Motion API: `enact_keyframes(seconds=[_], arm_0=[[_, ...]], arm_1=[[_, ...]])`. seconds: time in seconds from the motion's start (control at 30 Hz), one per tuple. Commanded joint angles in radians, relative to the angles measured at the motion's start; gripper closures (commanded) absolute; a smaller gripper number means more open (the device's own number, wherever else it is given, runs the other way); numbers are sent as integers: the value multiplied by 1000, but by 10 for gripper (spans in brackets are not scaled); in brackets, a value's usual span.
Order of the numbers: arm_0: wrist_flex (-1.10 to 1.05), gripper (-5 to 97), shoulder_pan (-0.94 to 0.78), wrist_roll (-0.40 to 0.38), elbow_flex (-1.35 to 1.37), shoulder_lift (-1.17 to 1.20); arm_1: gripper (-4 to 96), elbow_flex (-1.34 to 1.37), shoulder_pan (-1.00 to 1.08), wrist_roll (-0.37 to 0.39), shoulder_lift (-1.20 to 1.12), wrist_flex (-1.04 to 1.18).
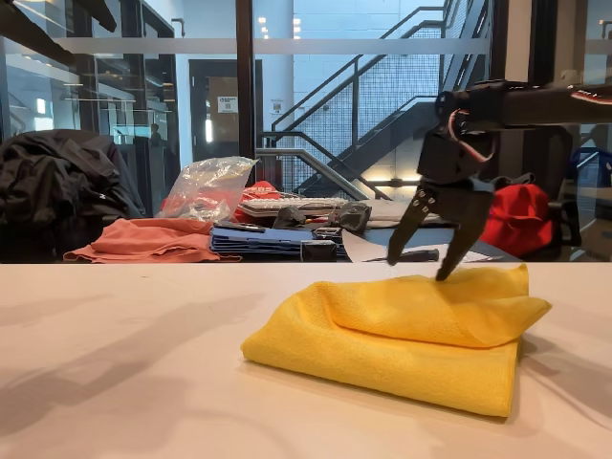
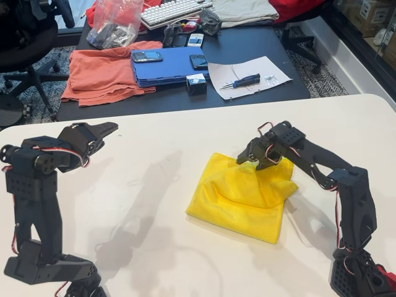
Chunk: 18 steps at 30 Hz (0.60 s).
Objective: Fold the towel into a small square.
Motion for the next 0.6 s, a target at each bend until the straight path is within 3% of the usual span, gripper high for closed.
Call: enact_keyframes(seconds=[0.0,0.3,0.57], arm_0=[[2,700,-6,2,-41,6],[0,922,-31,3,-44,8],[-26,918,-34,5,-118,0]], arm_1=[[700,-12,-2,3,5,-5],[700,-12,-2,5,5,-5],[700,-11,3,-2,3,-5]])
